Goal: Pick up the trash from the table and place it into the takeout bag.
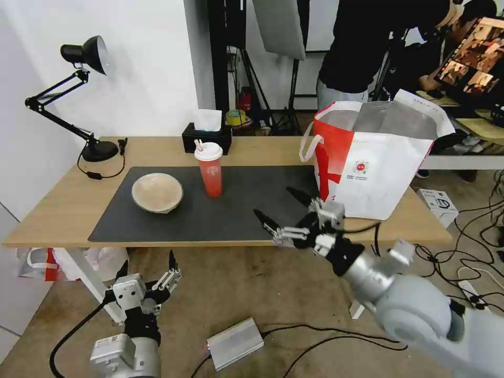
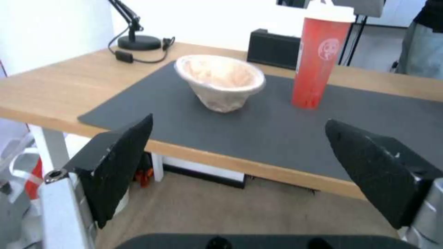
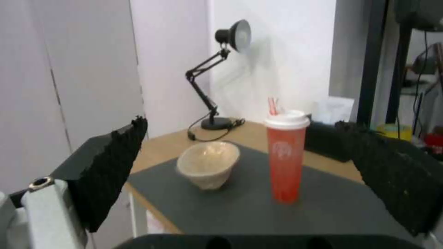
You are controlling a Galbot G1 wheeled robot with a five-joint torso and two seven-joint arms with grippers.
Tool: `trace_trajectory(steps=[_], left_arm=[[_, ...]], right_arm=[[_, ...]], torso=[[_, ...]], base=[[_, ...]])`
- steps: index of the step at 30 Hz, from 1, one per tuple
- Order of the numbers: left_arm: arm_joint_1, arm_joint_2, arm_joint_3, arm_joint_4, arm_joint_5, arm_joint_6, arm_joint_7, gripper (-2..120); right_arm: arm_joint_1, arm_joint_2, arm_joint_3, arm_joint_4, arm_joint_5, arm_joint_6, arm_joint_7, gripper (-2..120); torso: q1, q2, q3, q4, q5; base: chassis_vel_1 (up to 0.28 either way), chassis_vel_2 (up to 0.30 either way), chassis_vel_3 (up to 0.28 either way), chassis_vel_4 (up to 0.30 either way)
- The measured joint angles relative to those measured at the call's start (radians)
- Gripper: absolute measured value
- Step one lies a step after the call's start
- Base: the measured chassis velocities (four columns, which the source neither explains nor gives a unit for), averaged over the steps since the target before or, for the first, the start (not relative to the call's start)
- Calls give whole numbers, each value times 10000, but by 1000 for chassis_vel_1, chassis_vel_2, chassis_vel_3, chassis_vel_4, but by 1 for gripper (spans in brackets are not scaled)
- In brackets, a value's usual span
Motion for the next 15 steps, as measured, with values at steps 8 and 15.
trace_trajectory(steps=[8,15], left_arm=[[-89,-3,-126,115,1,-45,81,100],[-174,-17,-120,194,3,-44,104,100]], right_arm=[[1554,674,-1023,-558,254,-495,185,100],[2495,989,-1612,-885,631,-869,275,100]], torso=[[-1,0,0,-1,0],[-2,0,-1,-1,-2]], base=[[0,0,0,0],[0,0,0,0]])
